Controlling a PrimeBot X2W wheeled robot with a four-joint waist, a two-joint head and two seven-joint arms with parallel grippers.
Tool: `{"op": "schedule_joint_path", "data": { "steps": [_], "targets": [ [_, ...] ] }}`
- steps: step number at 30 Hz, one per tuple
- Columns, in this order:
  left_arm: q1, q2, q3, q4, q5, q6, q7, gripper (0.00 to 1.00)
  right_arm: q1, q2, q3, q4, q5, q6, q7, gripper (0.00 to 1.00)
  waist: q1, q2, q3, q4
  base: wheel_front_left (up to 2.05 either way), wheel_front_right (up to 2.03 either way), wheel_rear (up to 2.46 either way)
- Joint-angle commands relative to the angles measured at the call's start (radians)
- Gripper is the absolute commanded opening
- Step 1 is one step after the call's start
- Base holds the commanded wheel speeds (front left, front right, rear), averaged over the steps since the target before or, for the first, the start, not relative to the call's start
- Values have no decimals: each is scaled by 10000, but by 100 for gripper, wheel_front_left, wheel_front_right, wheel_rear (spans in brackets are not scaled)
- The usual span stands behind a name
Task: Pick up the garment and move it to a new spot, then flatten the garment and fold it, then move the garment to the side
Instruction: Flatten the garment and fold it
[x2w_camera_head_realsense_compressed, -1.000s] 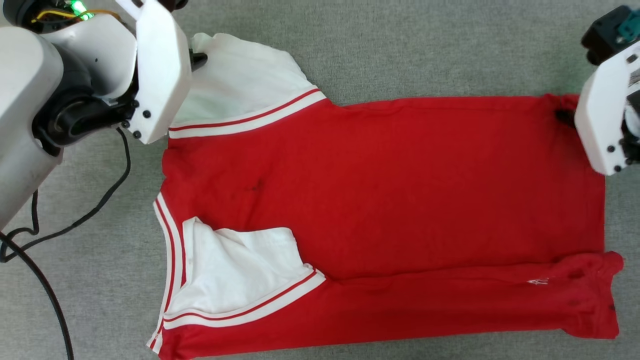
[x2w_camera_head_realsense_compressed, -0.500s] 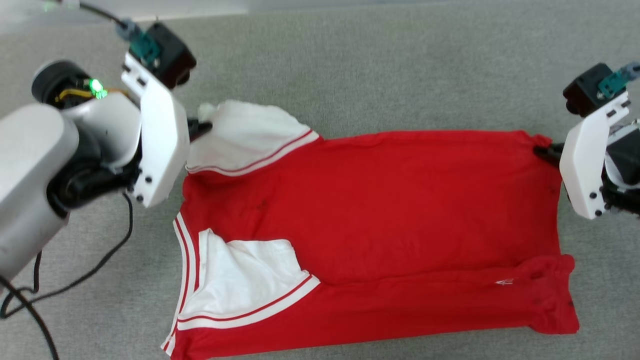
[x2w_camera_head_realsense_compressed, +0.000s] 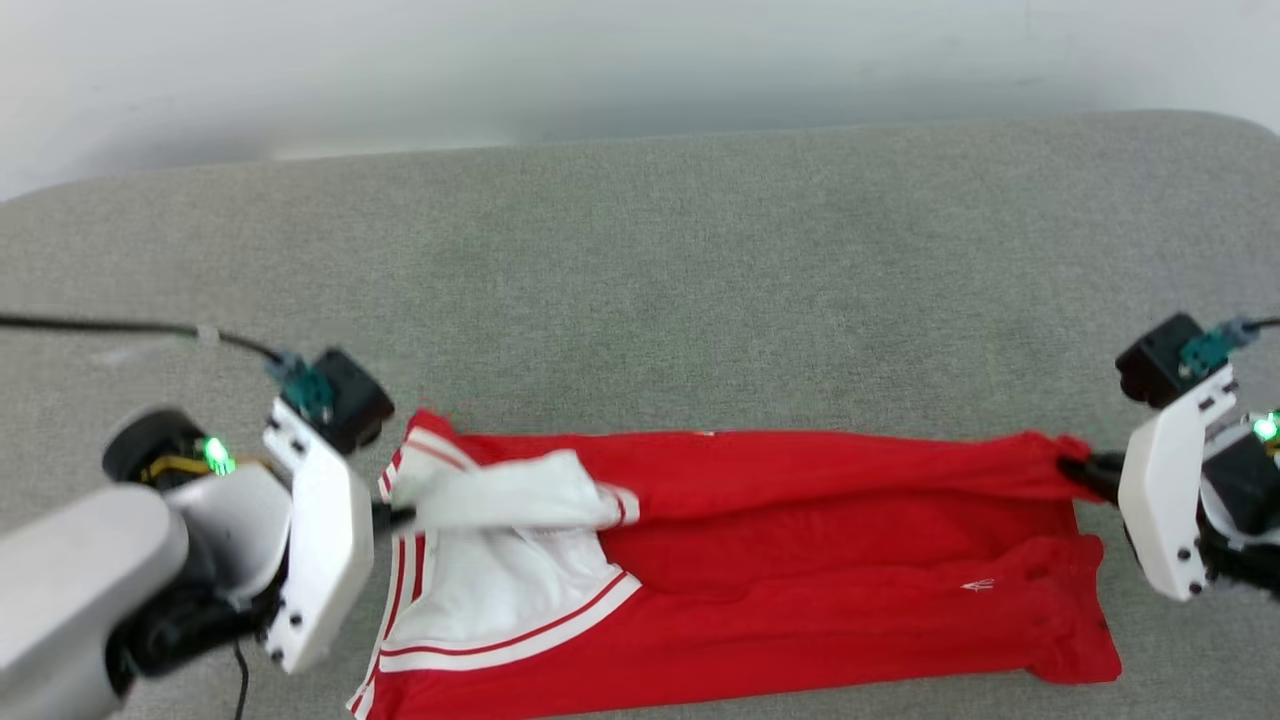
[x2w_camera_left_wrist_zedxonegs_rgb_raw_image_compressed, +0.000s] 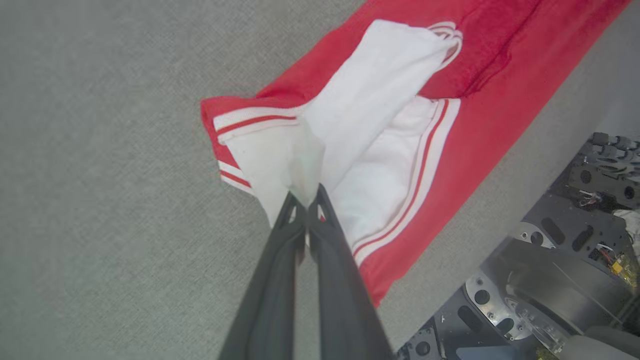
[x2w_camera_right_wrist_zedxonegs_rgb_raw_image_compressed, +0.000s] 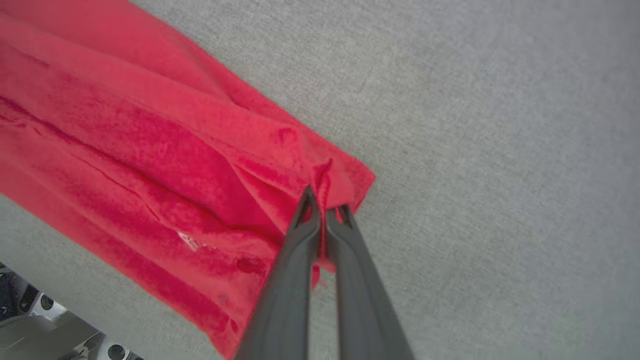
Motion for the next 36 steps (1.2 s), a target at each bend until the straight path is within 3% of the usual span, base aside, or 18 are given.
{"op": "schedule_joint_path", "data": {
  "steps": [1,7,14,15,16,18,19,24,28,36],
  "targets": [
    [218,21,-74,-90,-37,92,-100,0,220,-69,10,-37,69,-8,-116,0,2,0,-59,12,0,0,0],
    [1386,146,-440,-396,-138,392,-319,0,1137,-66,74,18,154,-8,-399,0,2,0,9,34,0,0,0],
    [2137,-293,-603,115,-31,390,-511,0,1614,272,150,503,-53,-8,-423,0,2,0,315,23,0,0,0],
    [2127,-353,-584,238,52,425,-599,23,1650,349,156,579,-85,-8,-453,0,2,0,333,31,0,0,0],
    [2091,-420,-569,351,184,457,-730,100,1665,436,100,658,-66,-8,-513,11,2,0,339,33,0,0,0],
    [2076,-478,-532,455,237,441,-897,100,1594,476,-11,671,-150,-8,-689,36,2,0,301,40,0,0,0],
    [2039,-475,-471,476,282,463,-1016,100,1543,465,-109,632,-196,-8,-825,100,2,0,257,44,0,0,0],
    [1981,-272,-57,376,543,865,-1914,100,1625,275,-743,104,-233,-8,-1416,100,2,0,-63,62,0,0,0],
    [2211,-176,409,230,754,1452,-3118,100,1770,96,-1612,-230,-441,-8,-1967,100,2,0,-246,37,0,0,0],
    [2938,-704,1612,800,1553,3663,-6872,100,2398,666,-4118,54,-898,-8,-2824,100,2,0,-226,25,0,0,0]
  ]
}}
